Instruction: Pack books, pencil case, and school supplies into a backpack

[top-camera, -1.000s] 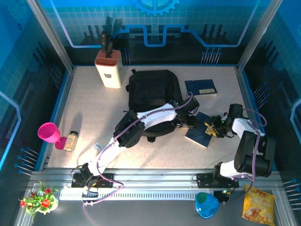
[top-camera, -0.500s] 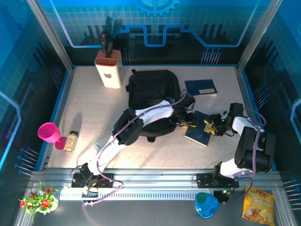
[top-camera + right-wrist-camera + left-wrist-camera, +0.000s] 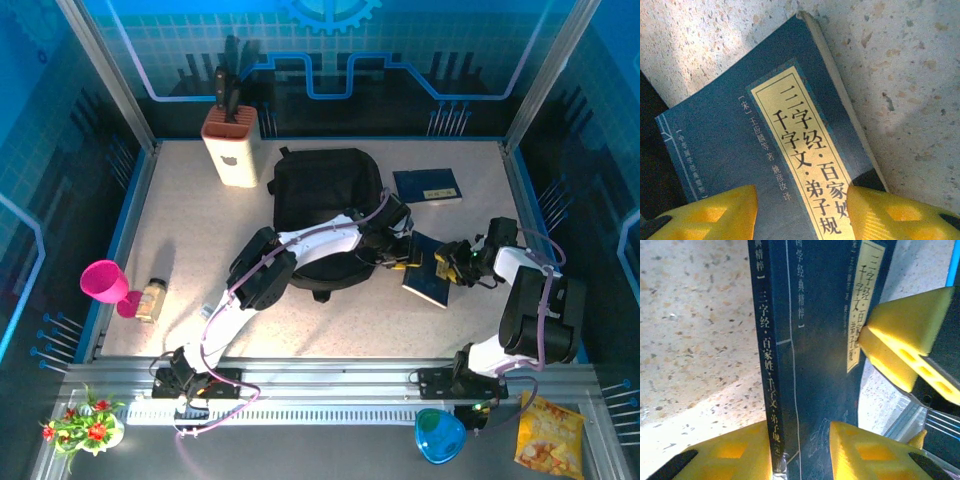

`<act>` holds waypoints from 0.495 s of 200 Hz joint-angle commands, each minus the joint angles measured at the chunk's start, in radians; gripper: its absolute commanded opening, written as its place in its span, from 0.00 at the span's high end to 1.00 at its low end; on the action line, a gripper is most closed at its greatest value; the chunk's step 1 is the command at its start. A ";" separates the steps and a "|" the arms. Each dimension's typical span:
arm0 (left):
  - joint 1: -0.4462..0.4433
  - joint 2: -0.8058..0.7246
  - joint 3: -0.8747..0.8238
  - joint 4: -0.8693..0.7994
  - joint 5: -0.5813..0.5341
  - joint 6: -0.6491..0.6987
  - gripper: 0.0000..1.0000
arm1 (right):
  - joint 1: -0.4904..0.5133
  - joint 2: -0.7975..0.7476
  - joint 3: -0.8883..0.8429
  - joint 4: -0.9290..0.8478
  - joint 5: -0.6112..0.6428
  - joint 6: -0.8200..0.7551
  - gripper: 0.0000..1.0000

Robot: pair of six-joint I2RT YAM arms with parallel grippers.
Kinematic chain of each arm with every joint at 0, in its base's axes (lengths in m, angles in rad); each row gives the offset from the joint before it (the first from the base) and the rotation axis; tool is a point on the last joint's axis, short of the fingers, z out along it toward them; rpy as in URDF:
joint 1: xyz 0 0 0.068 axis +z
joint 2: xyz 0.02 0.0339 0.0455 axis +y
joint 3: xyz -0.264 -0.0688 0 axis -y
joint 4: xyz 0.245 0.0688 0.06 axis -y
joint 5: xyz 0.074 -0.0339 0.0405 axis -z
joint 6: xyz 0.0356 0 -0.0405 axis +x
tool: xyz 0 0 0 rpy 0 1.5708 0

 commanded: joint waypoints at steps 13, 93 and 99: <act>-0.023 -0.045 -0.008 0.108 0.092 -0.039 0.66 | 0.007 0.041 -0.050 -0.010 -0.030 0.021 0.48; -0.015 -0.077 0.014 0.023 -0.011 0.007 0.84 | 0.016 0.008 -0.044 -0.004 -0.029 0.023 0.47; -0.013 -0.089 0.013 0.015 -0.025 0.016 0.86 | 0.017 0.000 -0.043 -0.003 -0.028 0.023 0.46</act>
